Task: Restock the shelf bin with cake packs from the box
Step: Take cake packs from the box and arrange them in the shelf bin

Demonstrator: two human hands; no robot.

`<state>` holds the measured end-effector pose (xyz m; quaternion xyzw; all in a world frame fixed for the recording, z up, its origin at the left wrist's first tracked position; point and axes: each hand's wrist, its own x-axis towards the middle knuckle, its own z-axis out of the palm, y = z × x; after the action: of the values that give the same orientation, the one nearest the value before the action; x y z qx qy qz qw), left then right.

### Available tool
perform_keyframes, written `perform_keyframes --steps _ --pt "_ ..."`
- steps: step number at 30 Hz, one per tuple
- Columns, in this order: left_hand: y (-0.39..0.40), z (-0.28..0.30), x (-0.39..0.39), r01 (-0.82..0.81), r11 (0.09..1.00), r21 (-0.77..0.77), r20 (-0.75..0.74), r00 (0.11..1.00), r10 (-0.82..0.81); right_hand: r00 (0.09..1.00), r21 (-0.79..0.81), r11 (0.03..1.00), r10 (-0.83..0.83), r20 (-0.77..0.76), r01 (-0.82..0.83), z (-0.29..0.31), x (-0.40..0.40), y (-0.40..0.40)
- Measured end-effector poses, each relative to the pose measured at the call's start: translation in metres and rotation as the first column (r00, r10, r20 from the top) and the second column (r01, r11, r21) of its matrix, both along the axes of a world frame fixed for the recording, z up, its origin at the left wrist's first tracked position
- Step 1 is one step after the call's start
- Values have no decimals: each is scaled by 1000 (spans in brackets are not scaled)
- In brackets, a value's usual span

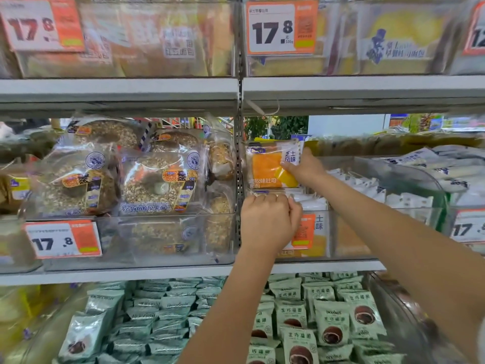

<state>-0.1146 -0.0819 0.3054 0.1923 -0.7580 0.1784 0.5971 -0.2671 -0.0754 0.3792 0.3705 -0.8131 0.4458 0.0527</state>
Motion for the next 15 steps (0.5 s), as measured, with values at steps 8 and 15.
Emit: perform_keyframes --steps 8,15 --pt "-1 -1 -1 -27 1000 -14 19 999 27 994 140 989 -56 92 43 10 6 6" --pt "0 4 4 -68 997 -32 176 982 73 992 -54 991 -121 -25 120 9 33 57"
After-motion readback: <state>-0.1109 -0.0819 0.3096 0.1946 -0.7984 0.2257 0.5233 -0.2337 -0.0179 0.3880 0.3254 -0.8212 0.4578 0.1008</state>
